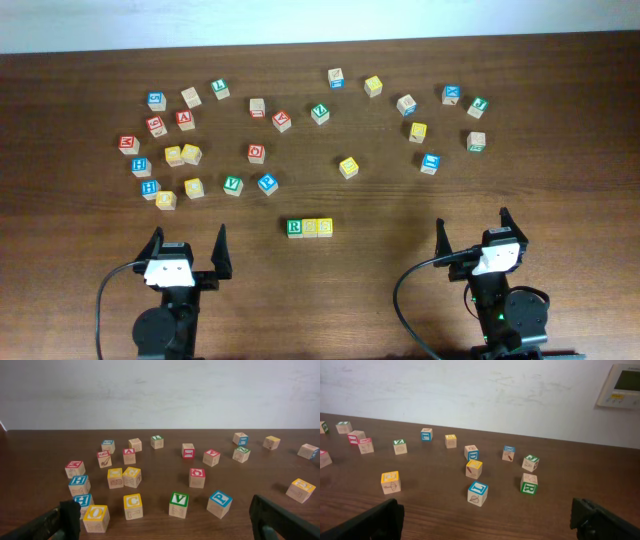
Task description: Spell out RSS
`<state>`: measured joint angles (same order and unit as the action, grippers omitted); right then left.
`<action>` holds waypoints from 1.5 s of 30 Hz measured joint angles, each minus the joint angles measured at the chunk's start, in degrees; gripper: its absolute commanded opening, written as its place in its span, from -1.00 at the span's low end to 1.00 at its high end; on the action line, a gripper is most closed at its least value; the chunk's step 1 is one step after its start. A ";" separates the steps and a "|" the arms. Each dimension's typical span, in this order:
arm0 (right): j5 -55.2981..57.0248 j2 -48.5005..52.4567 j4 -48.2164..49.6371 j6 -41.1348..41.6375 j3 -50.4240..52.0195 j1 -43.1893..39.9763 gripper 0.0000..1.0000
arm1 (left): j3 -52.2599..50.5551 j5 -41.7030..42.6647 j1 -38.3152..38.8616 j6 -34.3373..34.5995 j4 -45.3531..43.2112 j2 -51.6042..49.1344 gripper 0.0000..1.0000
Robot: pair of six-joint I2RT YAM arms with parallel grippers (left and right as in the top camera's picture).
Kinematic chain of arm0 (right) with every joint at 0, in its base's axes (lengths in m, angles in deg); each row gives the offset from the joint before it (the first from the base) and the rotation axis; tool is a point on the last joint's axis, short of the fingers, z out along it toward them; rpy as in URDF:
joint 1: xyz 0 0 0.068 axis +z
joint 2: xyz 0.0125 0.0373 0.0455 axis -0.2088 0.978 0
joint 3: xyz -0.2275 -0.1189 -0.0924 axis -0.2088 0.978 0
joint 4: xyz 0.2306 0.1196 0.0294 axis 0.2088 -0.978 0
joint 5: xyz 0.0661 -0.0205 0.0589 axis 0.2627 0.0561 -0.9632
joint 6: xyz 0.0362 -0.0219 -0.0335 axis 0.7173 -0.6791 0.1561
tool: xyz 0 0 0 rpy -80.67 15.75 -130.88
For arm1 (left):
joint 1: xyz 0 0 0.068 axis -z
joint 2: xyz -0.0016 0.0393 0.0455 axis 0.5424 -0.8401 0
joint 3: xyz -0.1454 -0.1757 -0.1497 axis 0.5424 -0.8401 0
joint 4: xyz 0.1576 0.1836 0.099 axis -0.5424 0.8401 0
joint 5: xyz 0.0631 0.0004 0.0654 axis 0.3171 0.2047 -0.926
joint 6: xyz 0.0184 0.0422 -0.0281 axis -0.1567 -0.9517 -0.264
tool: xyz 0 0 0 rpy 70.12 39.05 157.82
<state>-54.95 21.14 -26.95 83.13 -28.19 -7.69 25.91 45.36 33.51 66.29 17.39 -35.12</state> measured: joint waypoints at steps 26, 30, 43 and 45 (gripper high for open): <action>0.02 0.00 0.00 0.00 0.00 0.00 0.97 | 0.00 -0.02 0.00 0.26 -0.02 0.00 0.99; 1.03 -0.02 0.02 0.09 0.00 0.00 0.96 | 0.00 -0.02 0.00 0.26 -0.02 0.00 0.98; 2.14 -0.02 0.13 3.28 0.00 0.00 0.96 | 0.02 -0.02 0.00 0.26 -0.02 0.00 0.98; 2.12 -0.02 0.11 3.26 0.00 0.00 0.96 | 0.00 -0.02 0.00 0.26 -0.02 0.00 0.99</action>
<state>-52.83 21.11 -26.84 86.39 -28.19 -7.69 25.91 45.34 33.51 66.56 17.37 -35.12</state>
